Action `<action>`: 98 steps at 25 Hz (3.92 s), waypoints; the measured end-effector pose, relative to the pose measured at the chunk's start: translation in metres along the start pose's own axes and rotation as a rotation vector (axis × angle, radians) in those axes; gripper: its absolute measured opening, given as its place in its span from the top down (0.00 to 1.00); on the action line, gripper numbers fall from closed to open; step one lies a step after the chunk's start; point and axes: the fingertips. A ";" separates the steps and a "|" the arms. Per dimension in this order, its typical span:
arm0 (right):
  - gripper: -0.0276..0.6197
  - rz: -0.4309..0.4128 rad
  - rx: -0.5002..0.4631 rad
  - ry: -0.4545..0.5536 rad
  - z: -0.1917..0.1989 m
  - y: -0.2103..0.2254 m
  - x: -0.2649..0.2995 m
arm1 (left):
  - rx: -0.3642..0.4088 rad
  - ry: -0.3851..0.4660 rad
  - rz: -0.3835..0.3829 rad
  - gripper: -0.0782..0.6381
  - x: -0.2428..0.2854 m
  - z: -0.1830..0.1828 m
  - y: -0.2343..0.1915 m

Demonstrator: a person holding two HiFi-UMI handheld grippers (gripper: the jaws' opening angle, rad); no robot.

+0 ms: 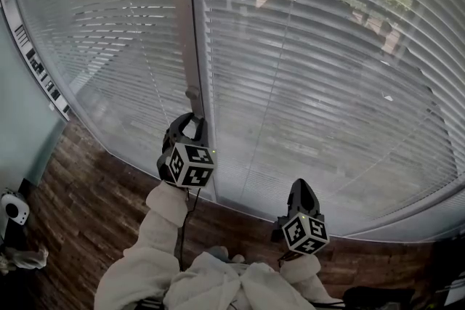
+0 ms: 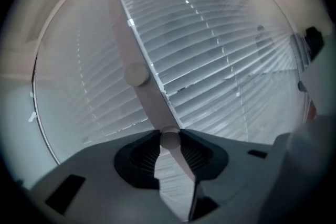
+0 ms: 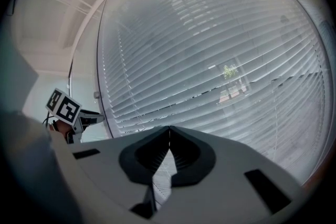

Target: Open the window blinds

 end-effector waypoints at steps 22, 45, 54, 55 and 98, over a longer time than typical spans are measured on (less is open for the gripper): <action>0.94 0.004 0.003 0.002 0.002 -0.005 0.004 | 0.697 -0.019 -0.174 0.72 0.002 -0.001 0.009; 0.94 0.020 0.012 0.020 0.003 -0.008 0.000 | 1.205 -0.089 -0.288 0.72 -0.002 0.002 0.007; 0.94 0.026 0.027 0.015 0.005 -0.008 -0.003 | 1.048 -0.006 -0.241 0.71 -0.002 0.006 0.011; 0.94 0.026 0.029 0.014 0.006 -0.008 -0.004 | 1.005 0.019 -0.226 0.70 -0.003 0.004 0.011; 0.94 -0.015 -0.171 -0.013 0.009 -0.016 -0.017 | -0.623 0.310 0.464 0.89 -0.104 -0.053 0.188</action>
Point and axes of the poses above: the fingertips, and each gripper's own axes: x forward along the fingers, y to its right, z out of its underside, and after that the axes turned 9 degrees about x, right-handed
